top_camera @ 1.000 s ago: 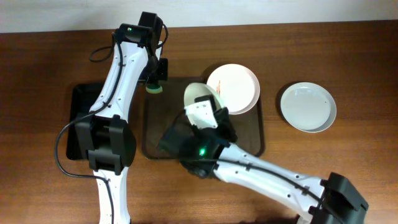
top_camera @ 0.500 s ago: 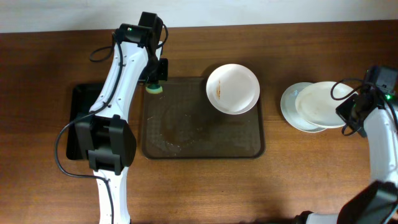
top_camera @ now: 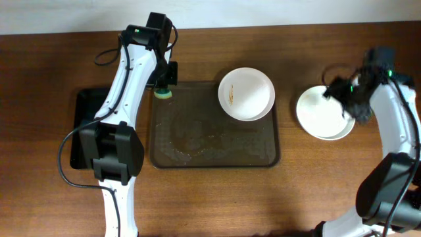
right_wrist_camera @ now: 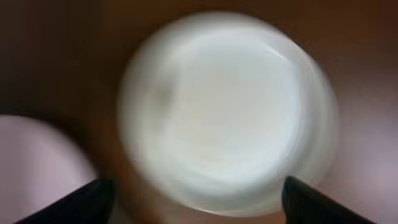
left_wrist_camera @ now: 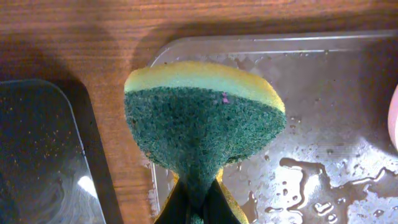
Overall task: Clean dirty plates on tray and stack at the side
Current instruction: 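Grip the last plate's rim with the right gripper and pull it to tray center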
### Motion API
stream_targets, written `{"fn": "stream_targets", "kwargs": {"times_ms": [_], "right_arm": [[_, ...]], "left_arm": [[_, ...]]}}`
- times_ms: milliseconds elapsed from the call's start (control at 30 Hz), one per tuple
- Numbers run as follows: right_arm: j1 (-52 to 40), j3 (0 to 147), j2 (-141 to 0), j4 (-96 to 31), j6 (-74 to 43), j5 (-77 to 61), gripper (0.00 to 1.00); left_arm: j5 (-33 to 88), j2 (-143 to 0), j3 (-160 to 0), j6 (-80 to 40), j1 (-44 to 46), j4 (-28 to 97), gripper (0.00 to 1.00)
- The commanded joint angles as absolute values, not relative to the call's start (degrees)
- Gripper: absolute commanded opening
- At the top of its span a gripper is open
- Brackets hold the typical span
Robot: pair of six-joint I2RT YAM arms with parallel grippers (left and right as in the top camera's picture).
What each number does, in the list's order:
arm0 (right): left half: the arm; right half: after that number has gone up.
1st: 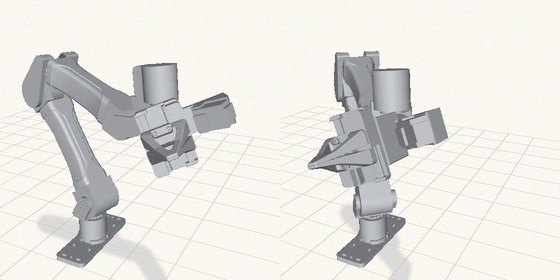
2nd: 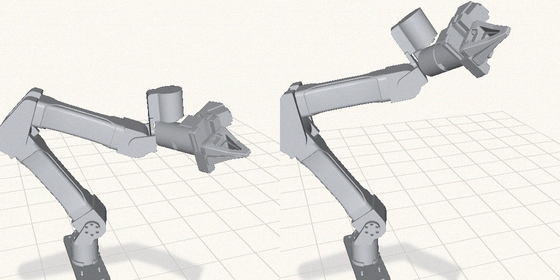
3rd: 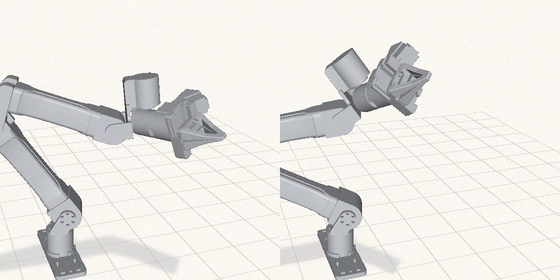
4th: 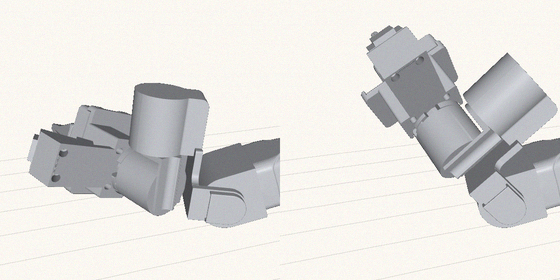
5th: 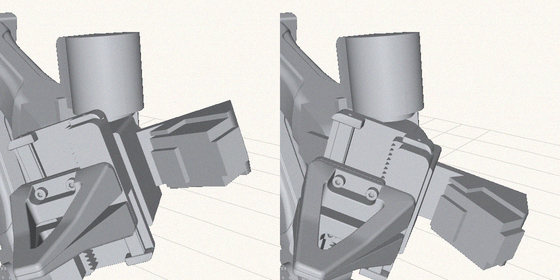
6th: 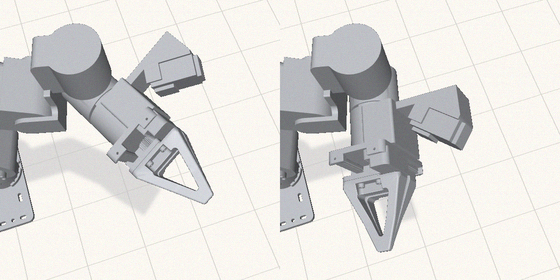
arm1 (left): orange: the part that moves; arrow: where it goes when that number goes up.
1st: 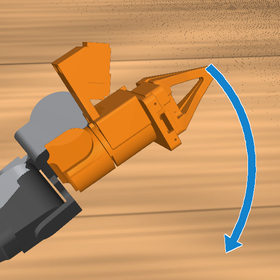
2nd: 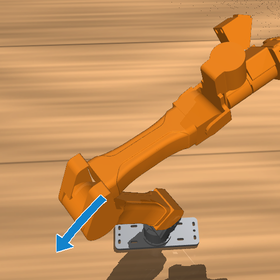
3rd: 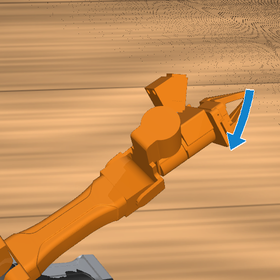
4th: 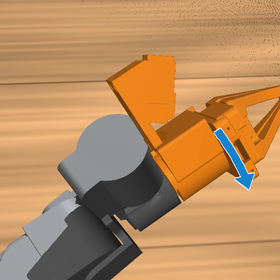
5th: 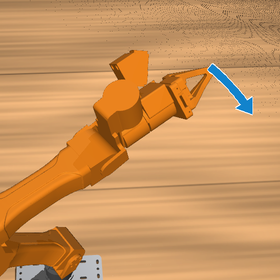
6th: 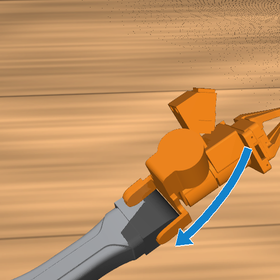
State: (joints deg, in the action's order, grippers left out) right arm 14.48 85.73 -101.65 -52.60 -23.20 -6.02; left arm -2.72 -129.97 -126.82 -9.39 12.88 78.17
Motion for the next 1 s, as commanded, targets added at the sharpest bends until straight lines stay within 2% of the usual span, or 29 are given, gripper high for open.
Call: {"fn": "stream_targets", "kwargs": {"times_ms": [0, 33, 67, 100, 267, 333, 467, 500, 767, 800, 867, 900, 967], "right_arm": [[3.25, 88.77, -101.58, -50.06, -25.36, -7.25, 0.68], [-0.69, 88.62, -103.07, -50.13, -29.39, -2.74, 0.64], [-4.75, 88.62, -105.62, -50.09, -32.62, 0.01, 0.51], [-7.20, 88.62, -107.96, -50.11, -34.70, 1.13, 0.44], [-10.98, 88.62, -117.08, -49.93, -38.48, 1.69, 0.43], [-10.98, 88.62, -119.44, -50.17, -38.46, 1.56, 0.36], [-11.31, 88.27, -120.40, -52.64, -38.41, 1.56, 0.08], [-11.77, 88.27, -120.40, -53.08, -38.30, 1.56, 0.05], [-22.04, 88.18, -120.40, -57.12, -36.47, 1.52, 0.05], [-22.87, 88.18, -120.38, -57.01, -36.47, 1.54, 0.17], [-22.39, 88.31, -120.36, -55.75, -33.47, 0.38, 0.34], [-21.61, 89.08, -120.33, -55.70, -31.03, -0.34, 0.39], [-19.40, 91.44, -120.31, -54.50, -22.59, -3.03, 0.41]], "left_arm": [[-2.11, -129.64, -127.55, -8.47, 12.95, 77.65, 0.01], [-2.09, -129.64, -127.55, -8.47, 12.95, 77.78, 0.01], [-2.09, -129.64, -127.55, -8.47, 12.95, 77.91, 0.01], [-2.09, -129.64, -127.55, -8.47, 12.95, 77.89, 0.01], [-2.11, -129.64, -127.55, -8.45, 12.95, 78.11, 0.01], [-2.11, -129.64, -127.55, -8.47, 12.95, 78.11, 0.01], [-2.11, -129.64, -127.55, -8.47, 12.95, 78.11, 0.01], [-2.11, -129.64, -127.55, -8.47, 12.95, 78.11, 0.01], [-2.11, -129.64, -127.55, -8.47, 12.95, 78.26, 0.01], [-2.11, -129.64, -127.55, -8.45, 12.95, 78.26, 0.01], [-2.11, -129.64, -127.55, -8.45, 12.95, 78.26, 0.01], [-2.11, -129.64, -127.55, -8.47, 12.95, 78.24, 0.01], [-2.11, -129.64, -127.55, -8.47, 12.95, 77.95, 0.01]]}}
